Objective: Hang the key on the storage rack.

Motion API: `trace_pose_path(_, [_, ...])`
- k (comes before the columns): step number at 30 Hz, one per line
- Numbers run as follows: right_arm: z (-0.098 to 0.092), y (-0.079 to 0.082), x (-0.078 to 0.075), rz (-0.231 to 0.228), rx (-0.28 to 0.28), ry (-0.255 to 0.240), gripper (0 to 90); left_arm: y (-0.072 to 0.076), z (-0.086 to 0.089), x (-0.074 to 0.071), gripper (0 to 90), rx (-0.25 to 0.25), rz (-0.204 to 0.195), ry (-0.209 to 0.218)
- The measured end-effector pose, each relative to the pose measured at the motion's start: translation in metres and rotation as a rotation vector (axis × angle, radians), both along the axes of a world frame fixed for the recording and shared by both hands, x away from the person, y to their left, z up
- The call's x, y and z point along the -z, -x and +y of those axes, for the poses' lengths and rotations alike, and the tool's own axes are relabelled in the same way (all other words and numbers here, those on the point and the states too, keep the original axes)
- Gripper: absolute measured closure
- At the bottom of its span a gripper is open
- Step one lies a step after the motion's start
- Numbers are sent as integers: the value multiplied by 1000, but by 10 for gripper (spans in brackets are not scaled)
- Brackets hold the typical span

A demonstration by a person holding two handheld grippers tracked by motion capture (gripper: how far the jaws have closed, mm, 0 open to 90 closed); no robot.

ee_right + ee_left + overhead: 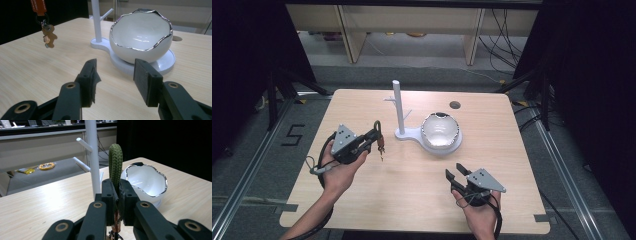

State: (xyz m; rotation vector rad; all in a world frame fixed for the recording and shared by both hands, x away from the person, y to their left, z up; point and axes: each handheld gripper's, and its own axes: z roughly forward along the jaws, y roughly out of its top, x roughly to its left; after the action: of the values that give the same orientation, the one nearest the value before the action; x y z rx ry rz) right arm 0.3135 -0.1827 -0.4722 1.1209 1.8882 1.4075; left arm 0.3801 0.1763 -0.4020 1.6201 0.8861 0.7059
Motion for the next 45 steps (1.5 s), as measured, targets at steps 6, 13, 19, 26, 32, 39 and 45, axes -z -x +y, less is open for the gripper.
trace_pose_path(6, [-1,1,4,-8,10,0,544,-8,3,2,831,-32,-2,-13])
trace_pose_path(13, [-2,2,5,7,9,-8,543,-16,2,4,831,-58,12,-19])
trace_pose_path(19, [-2,3,4,17,18,-9,543,-26,2,3,831,-82,12,-27])
trace_pose_path(26, [-4,2,5,4,10,-21,543,-35,1,1,832,-103,10,-36])
trace_pose_path(32, [-5,4,5,22,23,-15,542,-42,-2,0,832,-112,14,-44])
trace_pose_path(39, [-4,3,6,11,12,-28,541,-47,-5,-2,832,-125,7,-46])
trace_pose_path(45, [-4,3,7,12,18,-33,540,-55,-8,-5,832,-138,4,-58])
